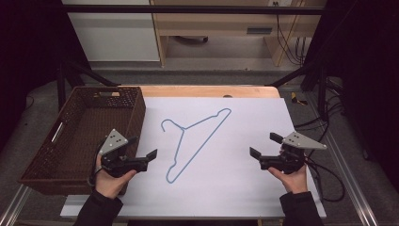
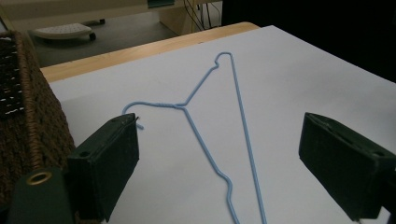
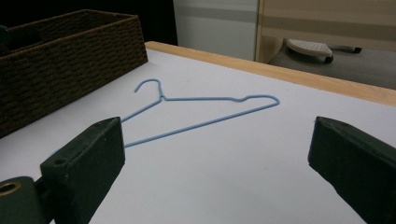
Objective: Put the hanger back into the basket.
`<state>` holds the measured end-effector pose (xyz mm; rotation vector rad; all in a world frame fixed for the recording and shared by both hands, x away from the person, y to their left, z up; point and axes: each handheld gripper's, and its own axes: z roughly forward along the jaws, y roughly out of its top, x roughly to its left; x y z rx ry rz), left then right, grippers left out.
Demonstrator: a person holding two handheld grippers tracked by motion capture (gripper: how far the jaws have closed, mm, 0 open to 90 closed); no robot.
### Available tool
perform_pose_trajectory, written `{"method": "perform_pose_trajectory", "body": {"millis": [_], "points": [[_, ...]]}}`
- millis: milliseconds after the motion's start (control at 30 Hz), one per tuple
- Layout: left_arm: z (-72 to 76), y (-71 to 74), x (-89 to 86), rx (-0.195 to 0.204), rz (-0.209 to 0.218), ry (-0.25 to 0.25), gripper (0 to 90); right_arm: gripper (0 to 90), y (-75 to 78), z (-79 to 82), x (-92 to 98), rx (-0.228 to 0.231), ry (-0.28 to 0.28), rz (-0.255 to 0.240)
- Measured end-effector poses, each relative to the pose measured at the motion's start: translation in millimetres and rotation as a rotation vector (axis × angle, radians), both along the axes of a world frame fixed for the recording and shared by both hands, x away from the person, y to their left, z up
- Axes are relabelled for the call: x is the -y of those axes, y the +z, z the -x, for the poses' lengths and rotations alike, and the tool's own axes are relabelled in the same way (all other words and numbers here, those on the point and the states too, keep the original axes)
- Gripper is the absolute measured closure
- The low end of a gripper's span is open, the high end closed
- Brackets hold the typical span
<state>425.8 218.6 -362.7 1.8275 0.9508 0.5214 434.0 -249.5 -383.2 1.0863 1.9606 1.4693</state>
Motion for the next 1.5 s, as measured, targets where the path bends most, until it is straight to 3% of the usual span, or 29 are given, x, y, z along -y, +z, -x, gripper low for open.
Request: {"method": "perform_pose_trajectory", "body": {"millis": [500, 600, 800, 1167, 1500], "points": [[-37.2, -3.0, 46.4, -0.046, -0.029, -0.029, 14.2, 4.3, -2.0, -0.2, -3.3, -0.008, 0.004, 0.009], [-50.6, -7.3, 57.7, -0.06, -0.048, -0.021, 15.2, 4.3, -2.3, -0.4, -3.6, -0.01, 0.007, 0.011], [-65.9, -15.1, 66.8, -0.084, -0.039, -0.008, 17.3, 4.3, -2.9, -1.2, -4.6, -0.011, 0.002, 0.011], [-96.4, -35.7, 81.6, -0.146, -0.103, 0.012, 19.9, 4.3, -4.4, -2.2, -6.4, -0.016, 0.003, 0.019], [-119.5, -59.9, 91.6, -0.214, -0.174, 0.026, 31.9, 4.3, -5.9, -3.3, -7.9, -0.019, 0.01, 0.028]]}}
